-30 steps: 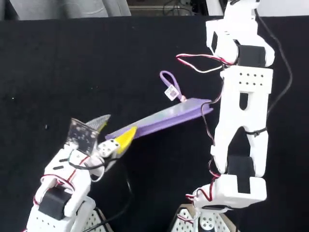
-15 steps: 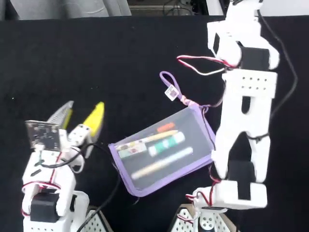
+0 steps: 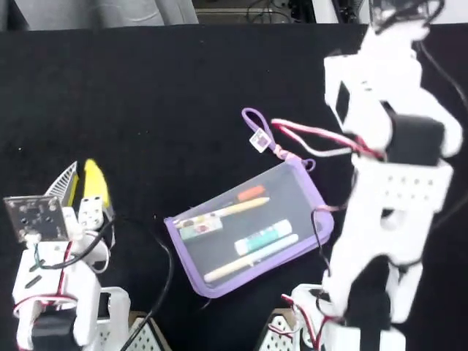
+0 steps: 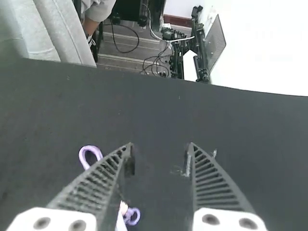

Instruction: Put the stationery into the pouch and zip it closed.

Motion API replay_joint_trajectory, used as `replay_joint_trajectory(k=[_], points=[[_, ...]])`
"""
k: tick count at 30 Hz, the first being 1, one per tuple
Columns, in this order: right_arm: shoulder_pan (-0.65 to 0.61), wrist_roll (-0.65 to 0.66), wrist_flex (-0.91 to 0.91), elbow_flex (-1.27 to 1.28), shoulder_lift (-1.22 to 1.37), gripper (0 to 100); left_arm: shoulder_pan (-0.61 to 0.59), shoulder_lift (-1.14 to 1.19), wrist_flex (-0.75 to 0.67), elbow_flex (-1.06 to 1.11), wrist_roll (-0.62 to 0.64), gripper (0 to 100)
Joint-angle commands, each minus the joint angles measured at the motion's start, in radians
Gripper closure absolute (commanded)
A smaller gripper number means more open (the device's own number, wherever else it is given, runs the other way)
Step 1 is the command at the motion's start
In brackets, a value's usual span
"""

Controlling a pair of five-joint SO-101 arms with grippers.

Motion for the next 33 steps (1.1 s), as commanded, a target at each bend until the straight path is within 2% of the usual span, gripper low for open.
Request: replay_joint_trajectory(k=[1, 4, 9, 17, 22, 28, 33], points=[[0.02, -0.002, 0.092, -0.05, -0.147, 90.7, -0.008, 0.003, 0.095, -0.142, 0.015, 96], [0.02, 0.0, 0.13, -0.05, -0.232, 99.0, -0.008, 0.003, 0.183, -0.22, 0.015, 97], [0.02, 0.0, 0.21, -0.048, -0.355, 95.6, -0.01, 0.002, 0.318, -0.328, 0.015, 97], [0.018, 0.0, 0.316, -0.002, -0.561, 95.6, -0.004, 0.002, 0.416, -0.352, 0.014, 97], [0.014, 0.0, 0.299, 0.171, -0.737, 95.6, -0.007, 0.002, 0.423, -0.34, 0.014, 97], [0.014, 0.002, 0.189, 0.447, -0.974, 95.3, 0.001, 0.002, 0.414, -0.271, 0.009, 97], [0.014, 0.095, 0.11, 0.711, -1.148, 95.6, -0.008, 0.002, 0.381, -0.189, 0.008, 97]])
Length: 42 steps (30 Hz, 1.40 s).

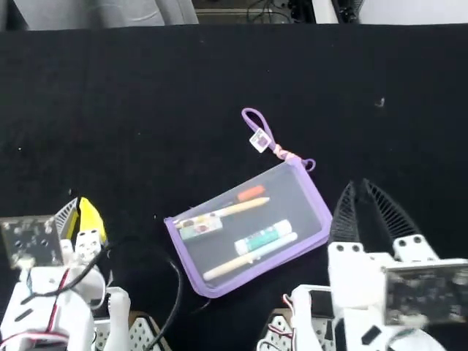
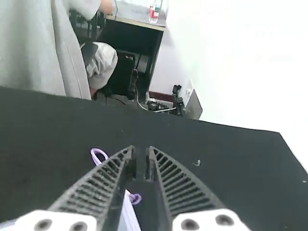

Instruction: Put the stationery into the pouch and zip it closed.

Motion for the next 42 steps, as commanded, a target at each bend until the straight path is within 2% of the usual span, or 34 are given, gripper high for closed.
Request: replay_joint_trajectory(k=[1, 9, 14, 20, 30, 42], points=[[0.018, 0.074, -0.095, 0.237, -0.133, 95.6, -0.002, 0.003, -0.028, 0.048, 0.006, 97], [0.018, 0.075, -0.195, 0.595, -0.39, 95.6, -0.005, 0.003, -0.066, 0.186, 0.006, 97], [0.018, 0.077, -0.212, 0.618, -0.521, 95.6, -0.007, 0.003, -0.137, 0.349, 0.011, 97], [0.017, 0.078, -0.25, 0.734, -0.504, 95.5, -0.008, 0.003, -0.195, 0.509, 0.006, 97], [0.018, 0.071, -0.307, 0.997, -0.51, 95.6, -0.008, 0.005, -0.198, 0.722, 0.005, 97], [0.023, 0.071, -0.411, 1.362, -0.512, 95.6, -0.008, 0.005, -0.199, 0.837, 0.005, 97]])
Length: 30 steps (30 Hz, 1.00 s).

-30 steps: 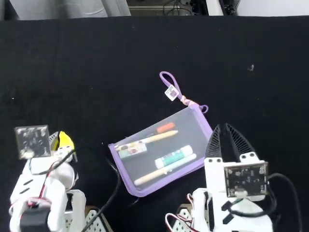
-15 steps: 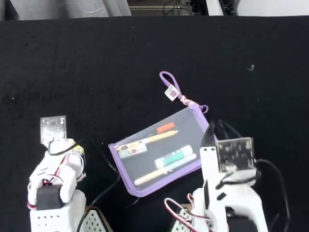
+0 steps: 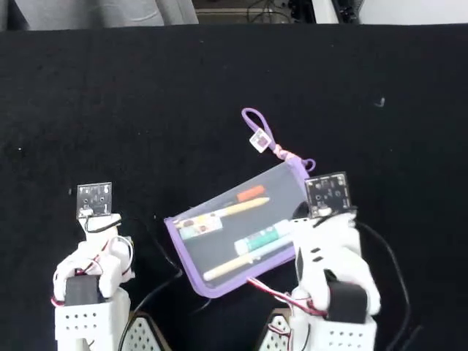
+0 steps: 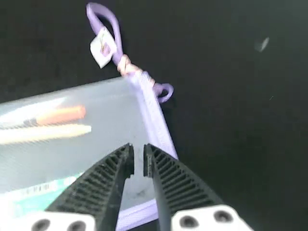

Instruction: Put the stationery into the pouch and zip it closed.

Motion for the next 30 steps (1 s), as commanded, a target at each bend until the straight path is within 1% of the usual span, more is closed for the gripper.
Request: replay_joint_trajectory(k=[1, 5, 11, 15, 17, 21, 27, 30], points=[[0.018, 0.003, -0.08, 0.134, -0.076, 95.6, -0.008, -0.006, -0.018, 0.019, 0.005, 97], [0.02, 0.009, -0.112, 0.252, -0.076, 95.6, -0.01, -0.006, -0.023, 0.03, 0.005, 97], [0.021, 0.009, -0.097, 0.262, -0.071, 95.6, -0.01, -0.003, -0.023, 0.03, 0.005, 97], [0.023, 0.009, 0.012, 0.262, -0.074, 95.6, -0.008, -0.003, -0.023, 0.03, 0.006, 97], [0.035, 0.009, 0.017, 0.262, -0.074, 95.5, -0.007, -0.003, -0.023, 0.03, 0.006, 97], [0.124, 0.009, 0.025, 0.262, -0.074, 95.5, -0.007, -0.003, -0.023, 0.03, 0.006, 97], [0.313, 0.009, 0.025, 0.262, -0.073, 95.4, -0.007, -0.003, -0.023, 0.03, 0.006, 97], [0.368, 0.009, 0.025, 0.262, -0.074, 95.5, -0.007, -0.003, -0.023, 0.03, 0.006, 97]])
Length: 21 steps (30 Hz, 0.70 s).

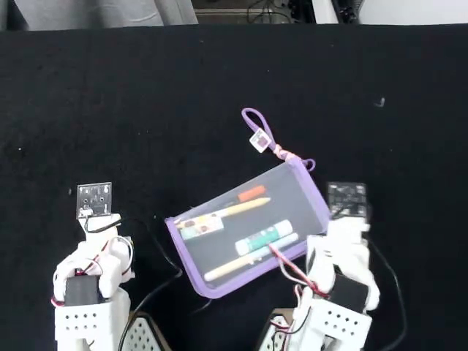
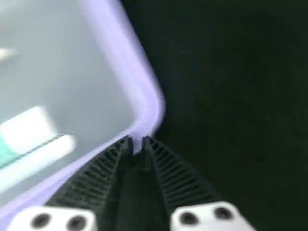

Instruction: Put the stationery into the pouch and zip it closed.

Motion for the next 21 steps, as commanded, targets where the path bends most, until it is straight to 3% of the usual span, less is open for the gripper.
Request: replay_joint_trajectory(k=[1, 7, 21], points=[[0.097, 0.009, 0.005, 0.002, -0.074, 95.5, -0.007, -0.003, -0.021, 0.024, 0.006, 97], [0.164, 0.008, 0.006, 0.002, -0.074, 95.5, -0.007, -0.003, -0.021, 0.024, 0.006, 97], [0.163, 0.008, 0.006, 0.002, -0.076, 95.5, -0.007, -0.003, -0.021, 0.024, 0.006, 97]])
